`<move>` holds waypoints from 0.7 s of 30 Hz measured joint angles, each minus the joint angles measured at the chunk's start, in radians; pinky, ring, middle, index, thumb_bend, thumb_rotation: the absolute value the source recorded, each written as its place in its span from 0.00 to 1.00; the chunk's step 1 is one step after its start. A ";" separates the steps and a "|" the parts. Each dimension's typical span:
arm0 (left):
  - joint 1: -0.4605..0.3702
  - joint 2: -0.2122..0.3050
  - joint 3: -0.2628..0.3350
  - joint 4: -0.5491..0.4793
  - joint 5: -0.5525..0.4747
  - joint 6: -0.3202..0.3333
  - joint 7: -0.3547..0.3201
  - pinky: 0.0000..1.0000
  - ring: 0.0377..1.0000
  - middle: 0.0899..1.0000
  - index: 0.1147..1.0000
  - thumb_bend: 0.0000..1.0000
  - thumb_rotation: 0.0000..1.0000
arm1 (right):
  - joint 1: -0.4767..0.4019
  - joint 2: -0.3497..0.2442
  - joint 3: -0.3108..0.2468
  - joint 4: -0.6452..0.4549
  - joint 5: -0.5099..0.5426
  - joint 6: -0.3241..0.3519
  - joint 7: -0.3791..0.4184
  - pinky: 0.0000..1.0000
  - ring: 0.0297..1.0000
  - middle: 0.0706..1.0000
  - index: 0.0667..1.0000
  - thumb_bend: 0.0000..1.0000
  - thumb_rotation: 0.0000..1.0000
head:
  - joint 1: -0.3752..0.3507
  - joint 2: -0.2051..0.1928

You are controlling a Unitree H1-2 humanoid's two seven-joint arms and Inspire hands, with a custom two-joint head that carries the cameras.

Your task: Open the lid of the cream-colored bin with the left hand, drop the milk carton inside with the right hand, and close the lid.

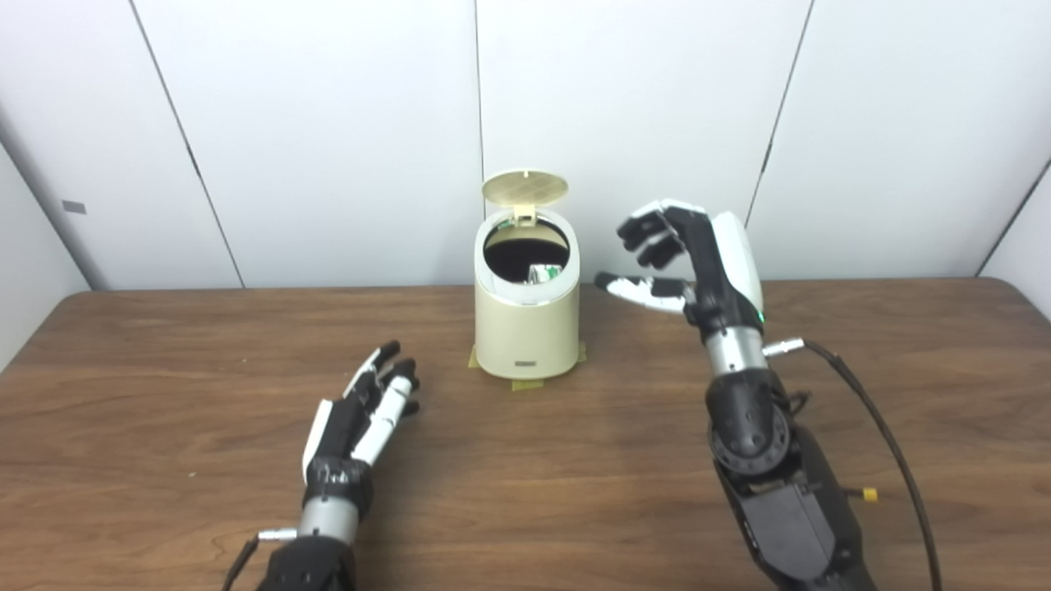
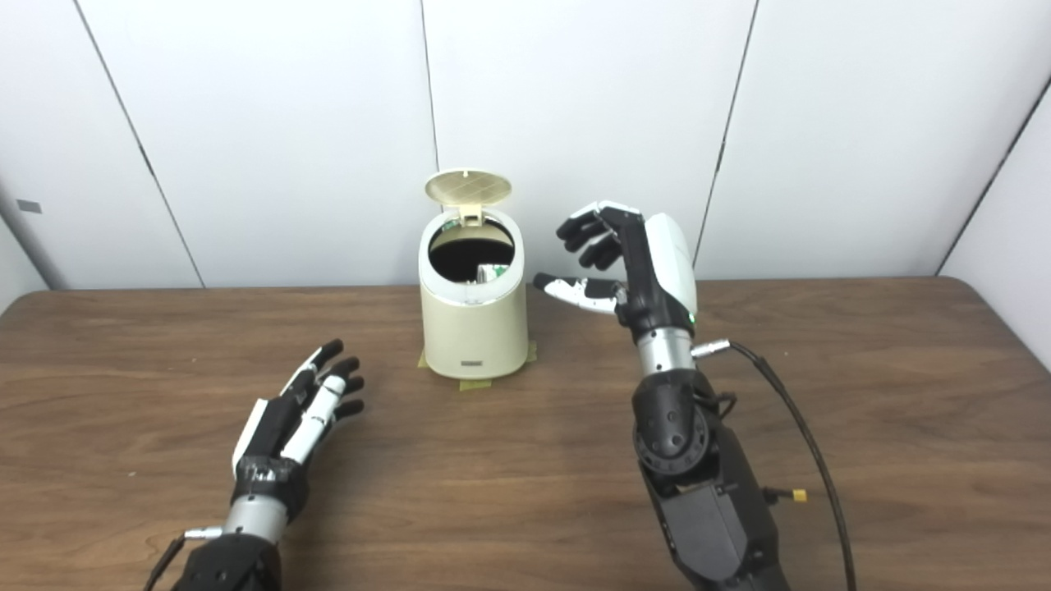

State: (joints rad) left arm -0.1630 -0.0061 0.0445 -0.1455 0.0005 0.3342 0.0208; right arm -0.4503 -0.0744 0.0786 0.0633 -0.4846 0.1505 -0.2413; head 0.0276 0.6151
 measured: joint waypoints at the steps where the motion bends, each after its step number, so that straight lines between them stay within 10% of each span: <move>1: -0.027 0.012 0.000 0.000 -0.002 0.015 -0.004 0.81 0.85 0.86 0.91 0.46 0.71 | 0.014 0.011 -0.017 -0.009 0.017 0.010 0.001 0.41 0.44 0.46 0.43 0.52 0.00 | 0.000 0.000; 9: -0.246 0.133 -0.029 0.074 -0.014 0.068 -0.100 0.84 0.87 0.87 0.88 0.48 0.77 | 0.143 0.062 -0.085 -0.103 0.106 0.121 0.013 0.48 0.46 0.45 0.44 0.52 0.00 | 0.002 -0.008; 19: -0.478 0.149 -0.030 0.273 -0.036 0.065 -0.148 0.86 0.88 0.89 0.88 0.49 0.82 | 0.261 0.085 -0.111 -0.168 0.246 0.140 0.078 0.44 0.49 0.43 0.50 0.52 0.01 | 0.009 -0.021; 21: -0.517 0.153 -0.033 0.300 -0.034 0.062 -0.152 0.87 0.89 0.90 0.90 0.49 0.85 | 0.281 0.083 -0.105 -0.177 0.286 0.149 0.119 0.54 0.64 0.66 0.64 0.53 0.37 | 0.009 -0.023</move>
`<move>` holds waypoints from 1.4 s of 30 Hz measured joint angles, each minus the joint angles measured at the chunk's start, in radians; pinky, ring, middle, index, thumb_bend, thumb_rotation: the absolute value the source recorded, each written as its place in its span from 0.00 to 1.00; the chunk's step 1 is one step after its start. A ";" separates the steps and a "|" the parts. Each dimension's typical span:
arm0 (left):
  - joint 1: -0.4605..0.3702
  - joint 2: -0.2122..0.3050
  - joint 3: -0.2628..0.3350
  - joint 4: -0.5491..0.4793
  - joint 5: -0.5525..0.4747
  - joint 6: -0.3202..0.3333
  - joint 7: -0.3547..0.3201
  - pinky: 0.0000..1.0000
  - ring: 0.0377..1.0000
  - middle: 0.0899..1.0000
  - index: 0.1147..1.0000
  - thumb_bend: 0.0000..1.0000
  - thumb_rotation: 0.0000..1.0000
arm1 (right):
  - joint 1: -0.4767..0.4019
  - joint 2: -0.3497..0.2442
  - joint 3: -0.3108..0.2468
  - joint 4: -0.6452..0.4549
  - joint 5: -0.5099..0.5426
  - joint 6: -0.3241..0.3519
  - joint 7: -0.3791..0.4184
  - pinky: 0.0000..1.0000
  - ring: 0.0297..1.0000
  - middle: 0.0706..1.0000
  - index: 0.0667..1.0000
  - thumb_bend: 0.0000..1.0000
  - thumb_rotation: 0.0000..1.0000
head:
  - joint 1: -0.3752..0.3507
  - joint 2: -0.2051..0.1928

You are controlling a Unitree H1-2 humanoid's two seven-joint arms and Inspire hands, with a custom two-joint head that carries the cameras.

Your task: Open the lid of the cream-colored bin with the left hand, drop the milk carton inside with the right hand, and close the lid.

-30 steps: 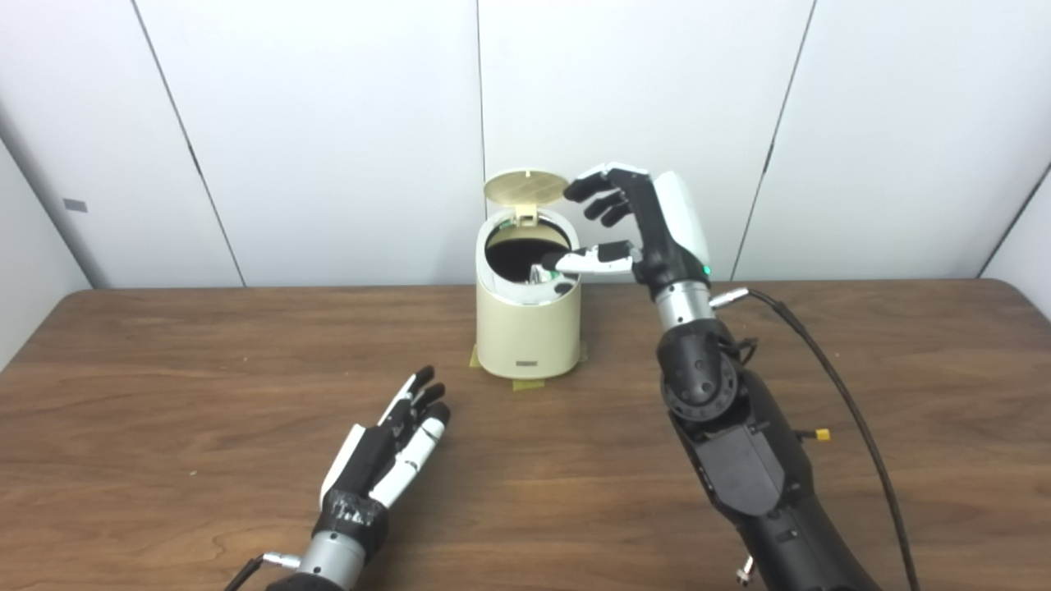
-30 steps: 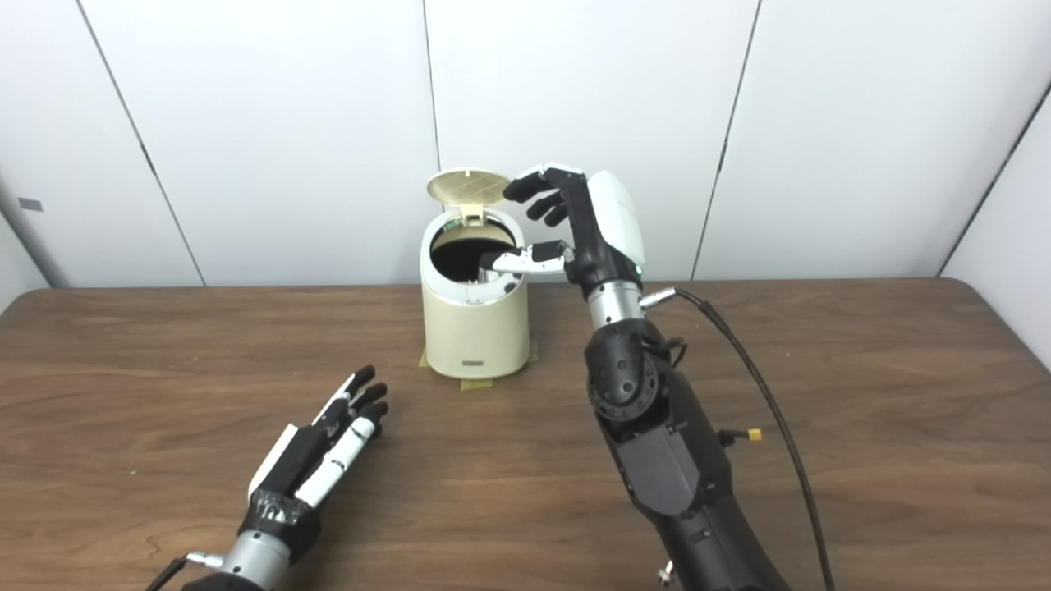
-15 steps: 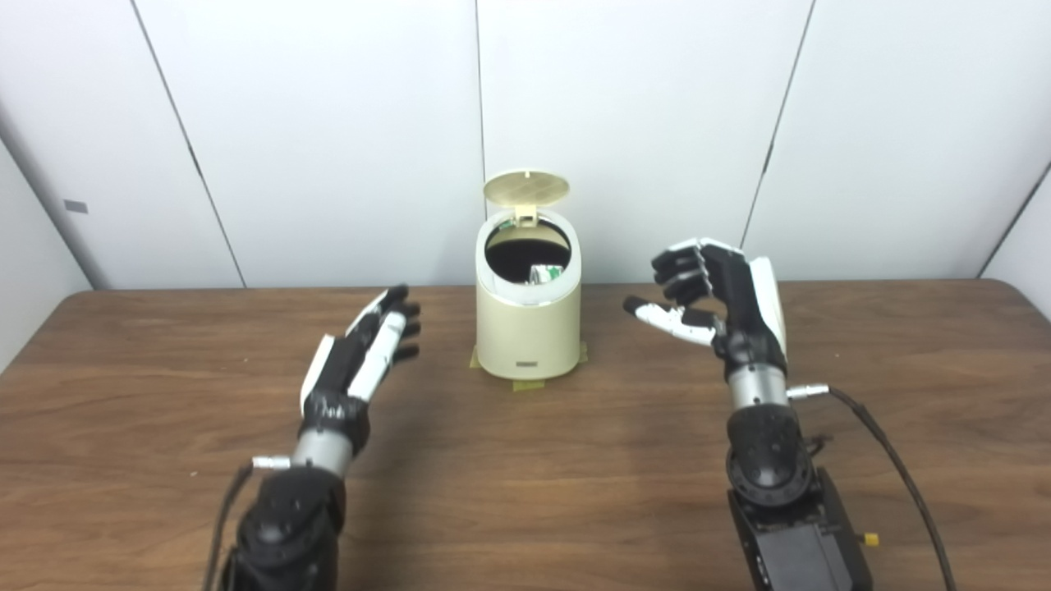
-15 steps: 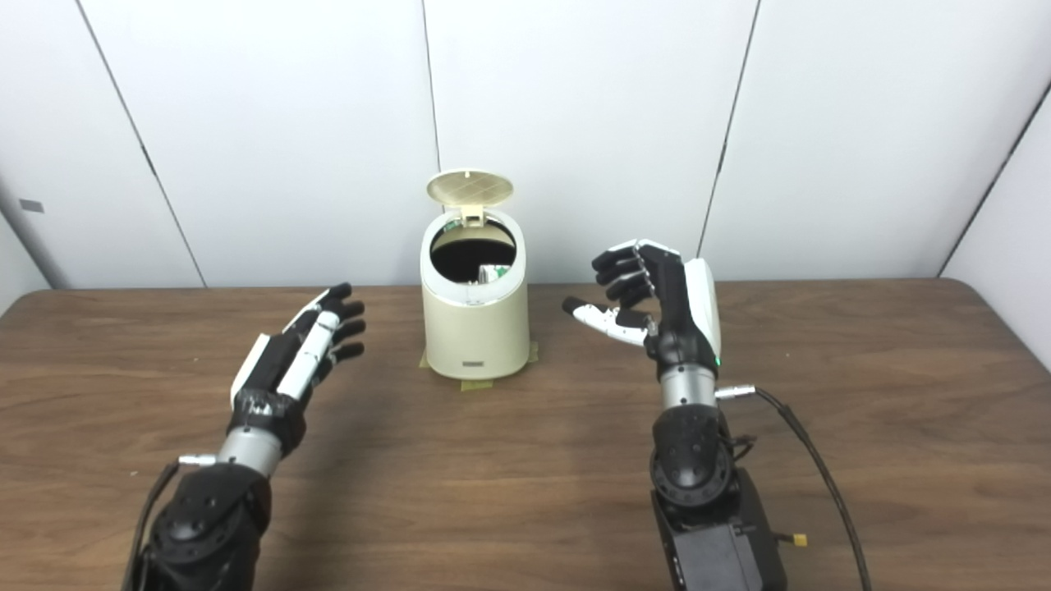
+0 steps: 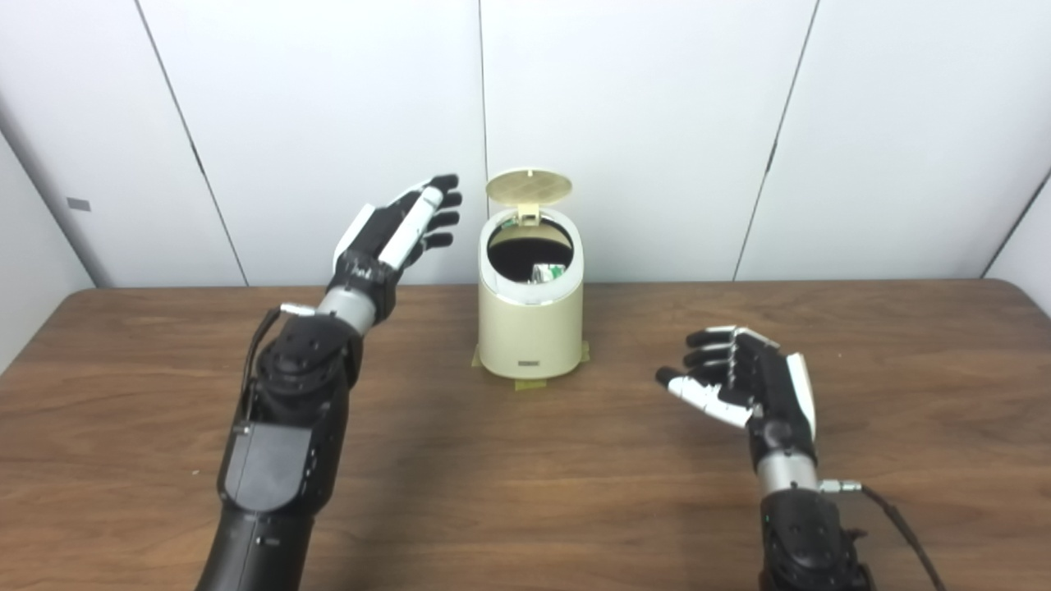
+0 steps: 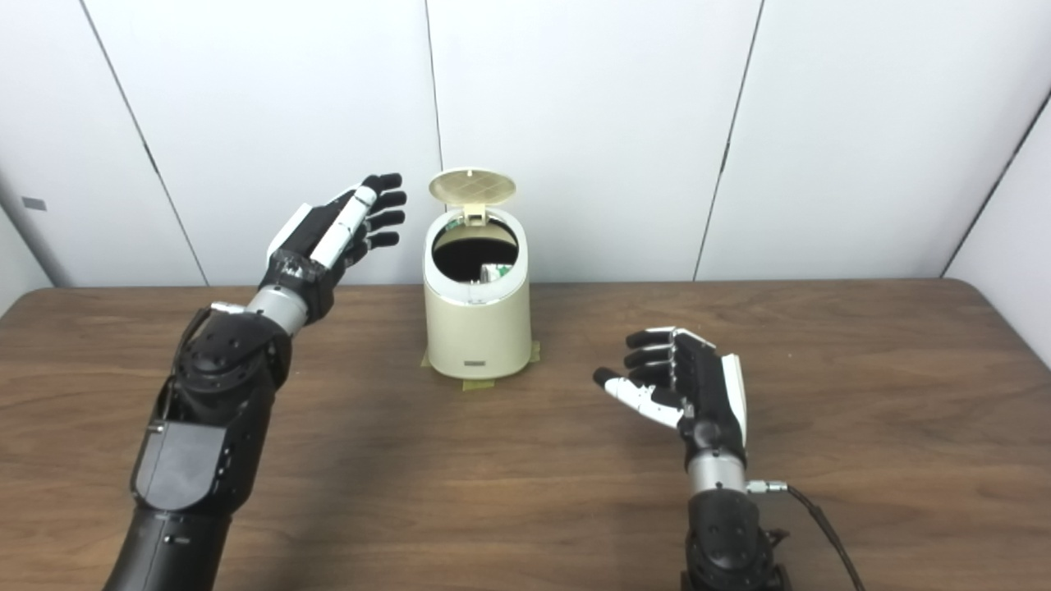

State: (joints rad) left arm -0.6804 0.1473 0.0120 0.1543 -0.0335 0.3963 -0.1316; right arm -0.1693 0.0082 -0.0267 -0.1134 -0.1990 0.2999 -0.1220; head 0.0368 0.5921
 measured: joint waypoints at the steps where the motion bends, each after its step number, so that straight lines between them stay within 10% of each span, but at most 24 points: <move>1: -0.014 0.005 -0.003 0.014 0.002 -0.005 -0.002 0.87 0.89 0.90 0.90 0.49 0.86 | 0.013 -0.004 0.004 -0.006 0.018 0.003 0.020 0.56 0.66 0.70 0.70 0.54 0.46 | 0.000 -0.002; 7: -0.058 0.042 -0.030 0.087 0.017 -0.033 -0.028 0.89 0.91 0.91 0.91 0.46 0.91 | 0.077 -0.028 0.018 -0.042 0.102 0.006 0.106 0.71 0.84 0.89 0.90 0.61 0.79 | 0.005 -0.009; 13: -0.117 0.061 -0.058 0.164 0.049 -0.068 -0.040 0.88 0.91 0.91 0.91 0.42 0.95 | 0.122 -0.024 -0.001 -0.040 0.222 -0.046 0.153 0.83 0.92 0.97 1.00 0.64 0.76 | 0.008 -0.014; 26: -0.197 0.104 -0.197 0.216 0.230 -0.242 -0.064 0.92 0.93 0.89 0.86 0.41 1.00 | 0.179 0.007 -0.008 0.003 0.270 -0.214 0.153 0.74 0.87 0.94 1.00 0.57 0.84 | 0.006 -0.014; 33: -0.220 0.171 -0.336 0.187 0.453 -0.342 -0.067 0.75 0.80 0.77 0.74 0.40 0.99 | 0.176 0.008 -0.011 0.018 0.266 -0.235 0.149 0.71 0.82 0.90 1.00 0.58 0.79 | 0.005 -0.009; 42: -0.251 0.284 -0.447 0.155 0.704 -0.506 -0.091 0.78 0.82 0.75 0.69 0.52 0.92 | 0.175 0.004 -0.006 0.027 0.221 -0.248 0.127 0.75 0.85 0.87 1.00 0.54 0.77 | -0.005 -0.011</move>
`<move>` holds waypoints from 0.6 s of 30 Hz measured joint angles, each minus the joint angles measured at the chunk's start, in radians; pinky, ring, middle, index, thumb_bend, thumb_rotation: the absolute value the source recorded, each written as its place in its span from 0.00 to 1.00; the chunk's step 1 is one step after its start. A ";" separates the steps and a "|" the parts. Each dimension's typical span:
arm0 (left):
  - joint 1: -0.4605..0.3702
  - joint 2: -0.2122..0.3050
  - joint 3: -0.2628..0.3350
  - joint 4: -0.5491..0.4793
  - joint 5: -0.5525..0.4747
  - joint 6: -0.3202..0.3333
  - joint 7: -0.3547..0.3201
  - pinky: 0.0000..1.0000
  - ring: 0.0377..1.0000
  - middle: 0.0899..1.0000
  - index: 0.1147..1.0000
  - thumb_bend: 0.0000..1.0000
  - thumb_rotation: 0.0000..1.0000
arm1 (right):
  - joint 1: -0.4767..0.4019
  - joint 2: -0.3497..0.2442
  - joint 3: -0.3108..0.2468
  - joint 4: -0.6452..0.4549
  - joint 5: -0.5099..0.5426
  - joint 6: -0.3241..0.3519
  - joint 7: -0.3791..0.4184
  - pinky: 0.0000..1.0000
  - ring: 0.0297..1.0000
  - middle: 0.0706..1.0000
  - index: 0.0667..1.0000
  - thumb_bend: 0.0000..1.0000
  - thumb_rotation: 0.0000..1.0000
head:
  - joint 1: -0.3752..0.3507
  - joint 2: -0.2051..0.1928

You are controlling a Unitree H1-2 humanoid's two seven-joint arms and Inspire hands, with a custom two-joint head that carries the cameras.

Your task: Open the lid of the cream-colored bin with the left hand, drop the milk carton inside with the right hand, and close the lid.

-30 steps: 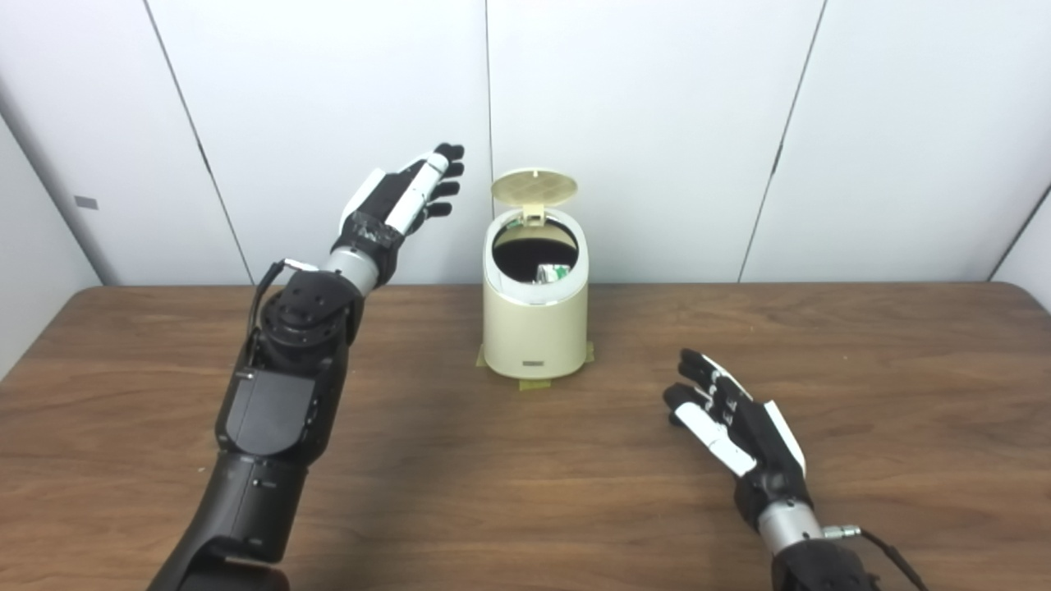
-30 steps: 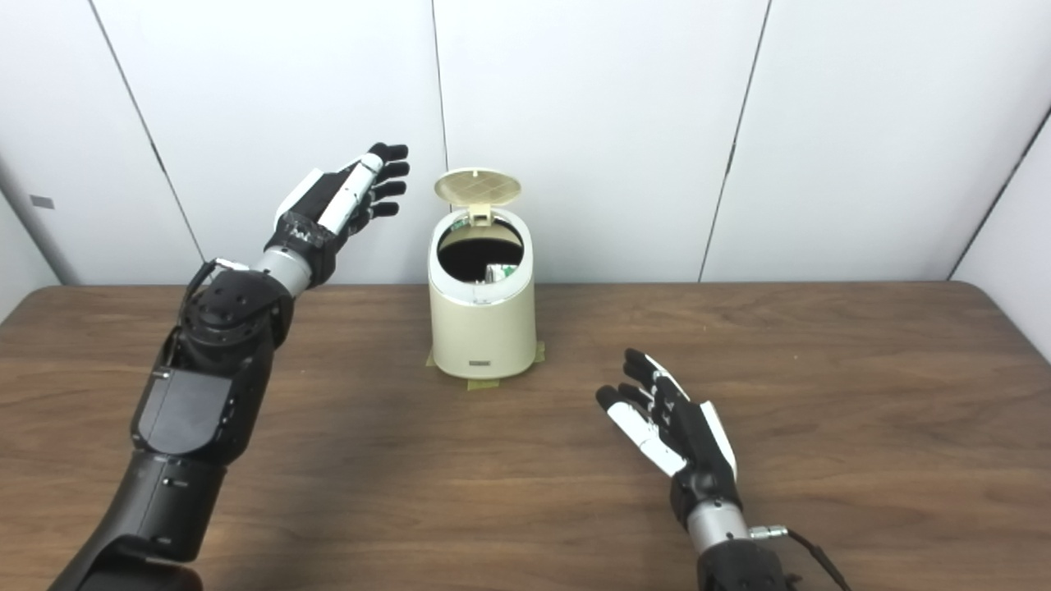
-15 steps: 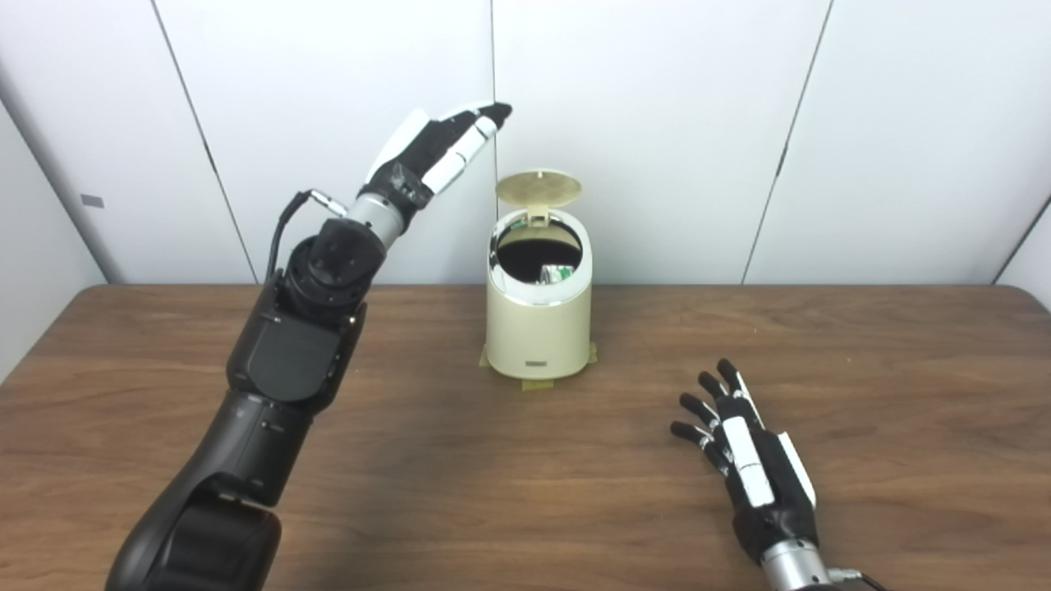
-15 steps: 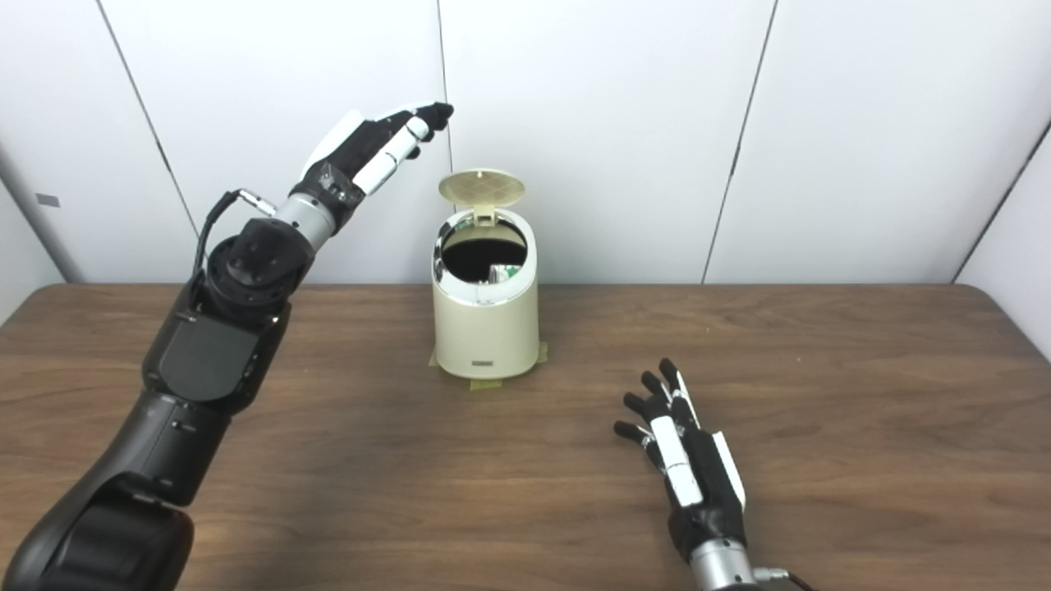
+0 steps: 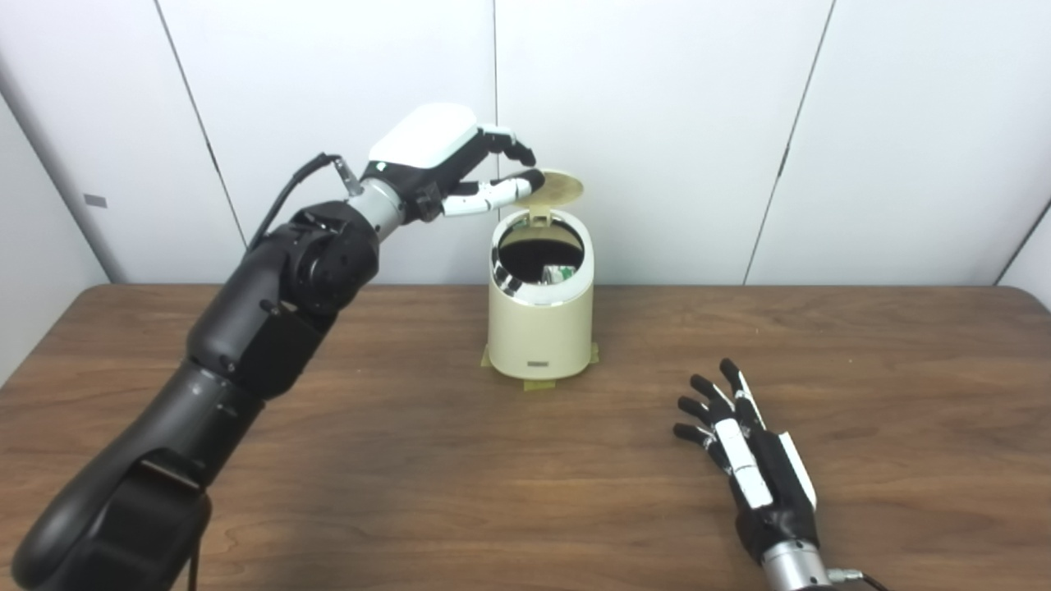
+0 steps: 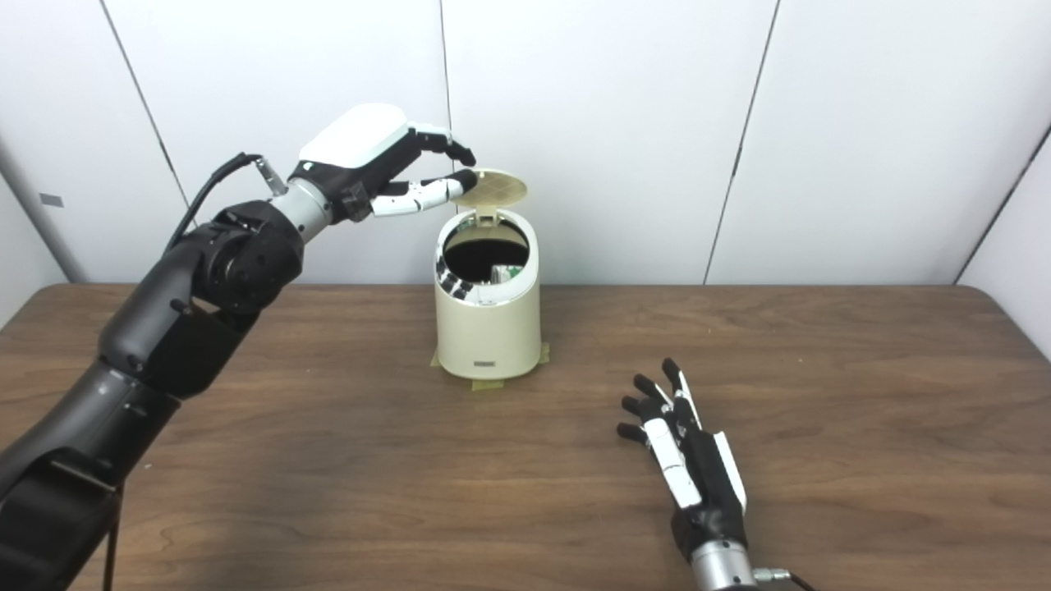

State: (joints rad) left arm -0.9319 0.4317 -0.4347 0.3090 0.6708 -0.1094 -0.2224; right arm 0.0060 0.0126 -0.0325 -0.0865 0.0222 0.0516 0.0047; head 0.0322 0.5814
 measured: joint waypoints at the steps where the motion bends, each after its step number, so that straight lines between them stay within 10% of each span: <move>1: 0.000 0.002 -0.003 -0.003 0.014 -0.016 -0.007 0.77 0.81 0.73 0.68 0.53 0.91 | -0.002 0.000 0.000 0.002 -0.004 -0.001 -0.002 0.75 0.84 0.86 1.00 0.54 0.77 | 0.000 0.000; 18: 0.053 0.018 -0.021 -0.065 0.188 -0.123 -0.043 0.75 0.79 0.72 0.69 0.53 0.92 | -0.011 0.003 -0.008 0.012 -0.036 -0.005 -0.023 0.75 0.82 0.84 1.00 0.51 0.75 | -0.011 0.006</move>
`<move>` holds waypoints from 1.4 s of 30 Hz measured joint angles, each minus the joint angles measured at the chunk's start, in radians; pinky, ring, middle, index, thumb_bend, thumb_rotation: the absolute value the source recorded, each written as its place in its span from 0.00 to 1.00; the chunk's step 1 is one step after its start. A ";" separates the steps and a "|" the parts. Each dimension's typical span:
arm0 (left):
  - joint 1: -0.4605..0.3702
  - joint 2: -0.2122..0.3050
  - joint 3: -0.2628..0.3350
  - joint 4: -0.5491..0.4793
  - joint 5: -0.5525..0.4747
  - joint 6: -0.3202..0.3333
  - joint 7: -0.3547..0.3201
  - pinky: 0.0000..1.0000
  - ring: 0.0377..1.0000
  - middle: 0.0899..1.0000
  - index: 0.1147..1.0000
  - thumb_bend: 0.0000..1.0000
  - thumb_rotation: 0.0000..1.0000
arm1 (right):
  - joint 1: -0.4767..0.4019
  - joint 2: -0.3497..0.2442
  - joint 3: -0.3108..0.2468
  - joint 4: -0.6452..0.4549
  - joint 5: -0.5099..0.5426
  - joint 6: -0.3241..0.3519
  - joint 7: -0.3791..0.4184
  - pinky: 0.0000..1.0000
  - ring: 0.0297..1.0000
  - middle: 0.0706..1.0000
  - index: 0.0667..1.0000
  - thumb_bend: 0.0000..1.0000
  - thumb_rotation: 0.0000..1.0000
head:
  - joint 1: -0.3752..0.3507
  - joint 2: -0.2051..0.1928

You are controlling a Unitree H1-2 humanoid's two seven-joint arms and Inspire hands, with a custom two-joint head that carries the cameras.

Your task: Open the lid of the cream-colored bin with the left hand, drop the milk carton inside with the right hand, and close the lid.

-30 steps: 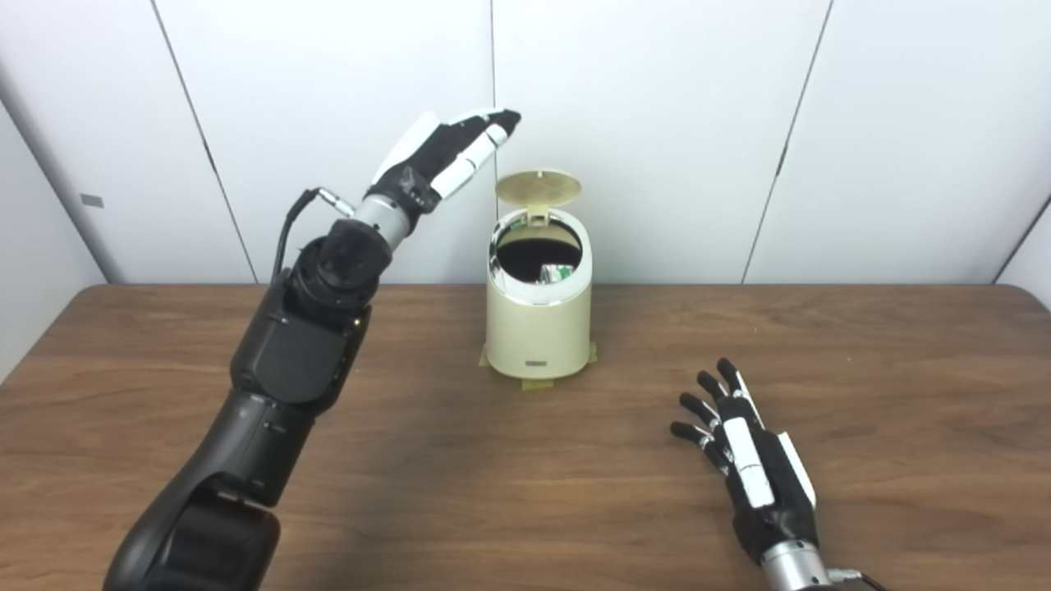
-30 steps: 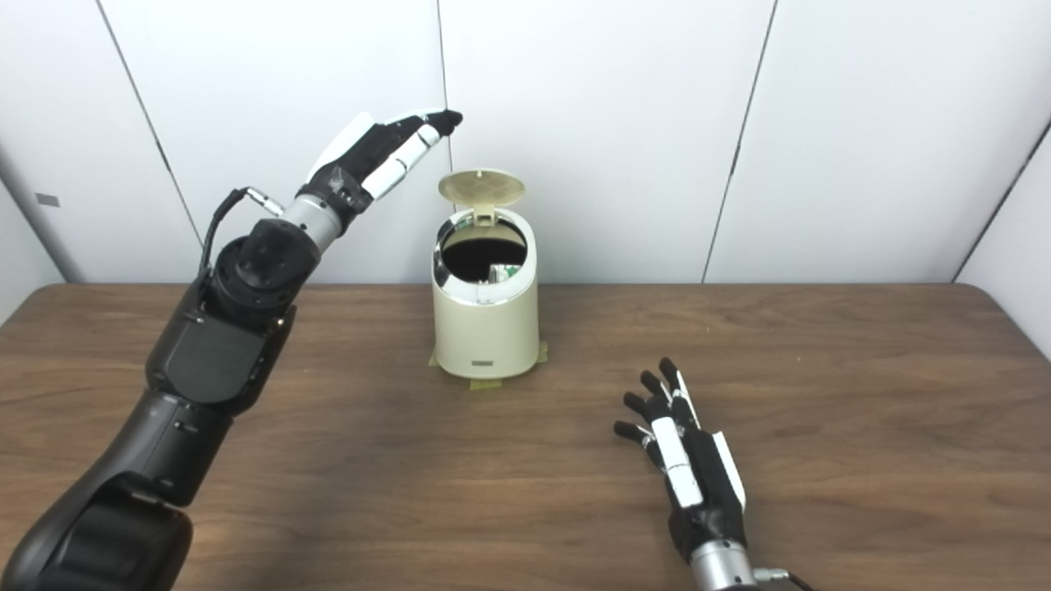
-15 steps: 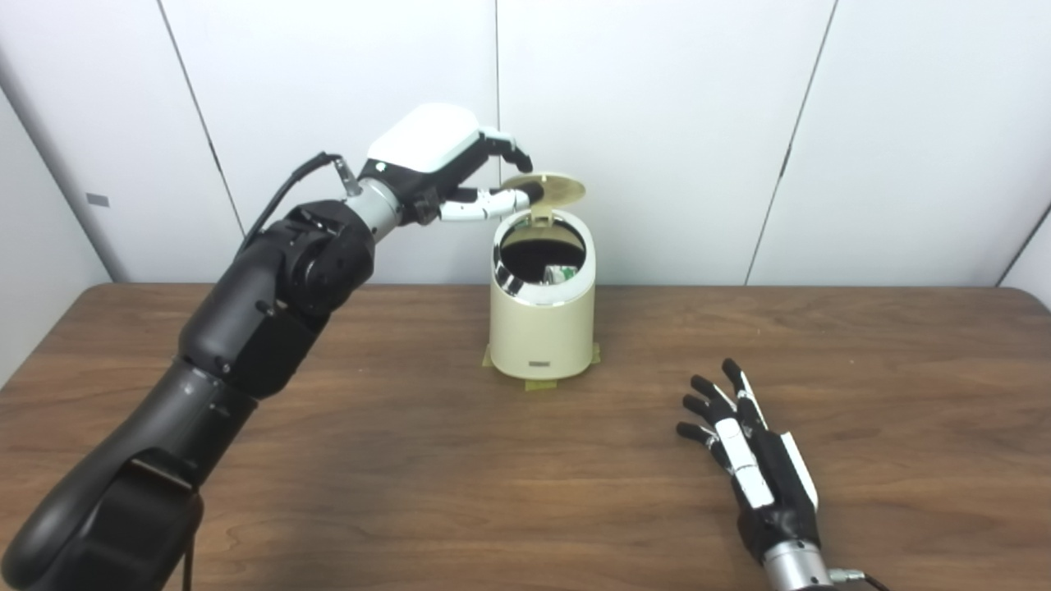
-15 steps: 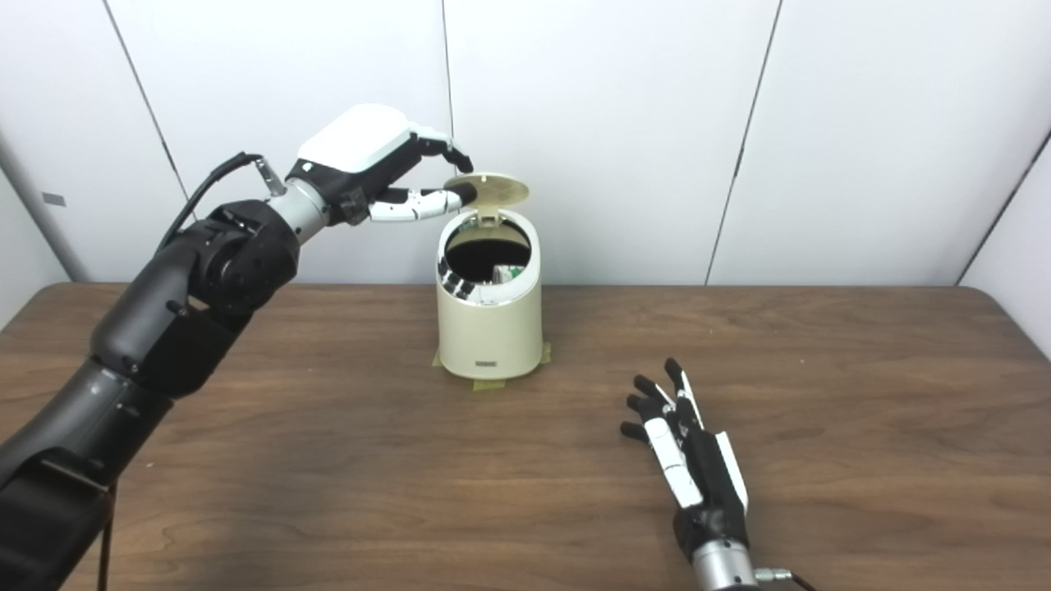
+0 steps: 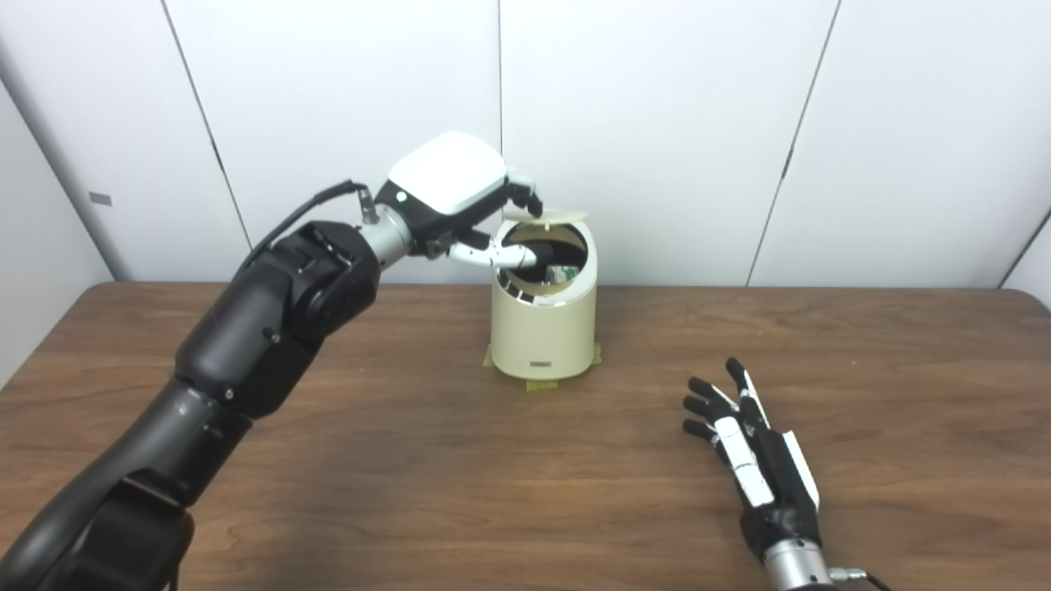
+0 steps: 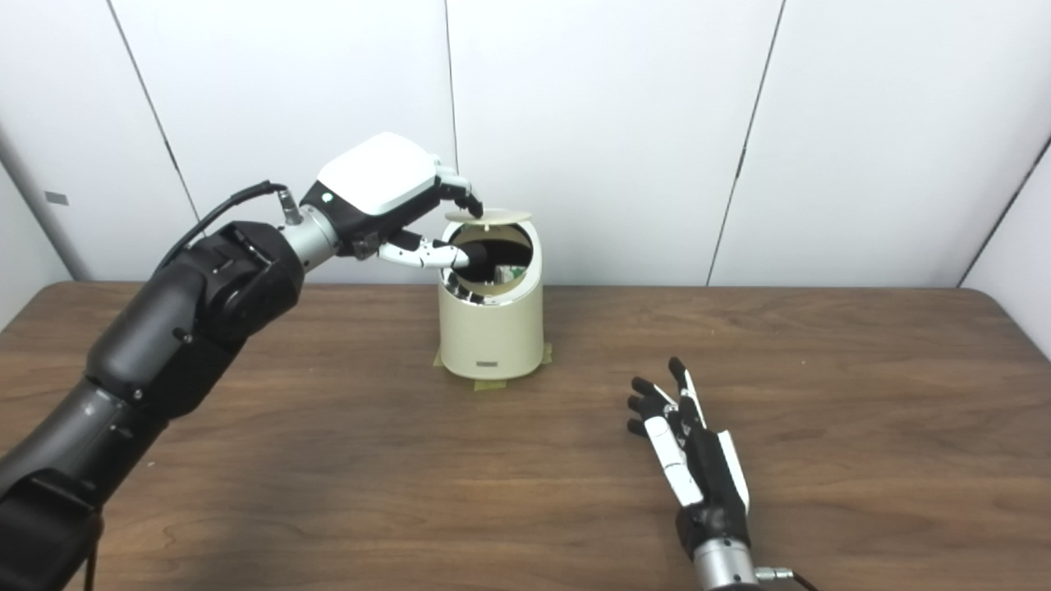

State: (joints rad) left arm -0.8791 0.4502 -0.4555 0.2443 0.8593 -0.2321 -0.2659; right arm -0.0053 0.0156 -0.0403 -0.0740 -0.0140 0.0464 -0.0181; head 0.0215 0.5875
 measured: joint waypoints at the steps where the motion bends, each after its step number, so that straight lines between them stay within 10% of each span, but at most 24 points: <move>1: 0.003 0.000 0.000 0.001 0.000 -0.004 -0.008 0.75 0.80 0.72 0.69 0.54 0.93 | -0.002 0.000 -0.003 0.002 0.001 0.000 -0.004 0.75 0.82 0.84 1.00 0.51 0.75 | 0.000 0.000; 20: 0.017 -0.003 -0.048 -0.040 0.074 0.017 -0.172 0.93 0.90 0.85 0.85 0.55 0.97 | -0.033 -0.008 -0.017 0.041 -0.026 -0.016 -0.058 0.72 0.79 0.81 1.00 0.55 0.80 | -0.017 0.011; 42: 0.033 -0.002 -0.085 -0.077 0.173 -0.047 -0.128 0.96 0.89 0.81 0.76 0.53 0.93 | -0.016 0.009 0.004 0.013 -0.112 0.011 -0.100 0.71 0.79 0.76 1.00 0.49 0.87 | -0.023 0.037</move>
State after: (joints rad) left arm -0.8465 0.4480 -0.5405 0.1669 1.0322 -0.2787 -0.3942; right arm -0.0215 0.0246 -0.0365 -0.0607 -0.1263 0.0575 -0.1181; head -0.0015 0.6243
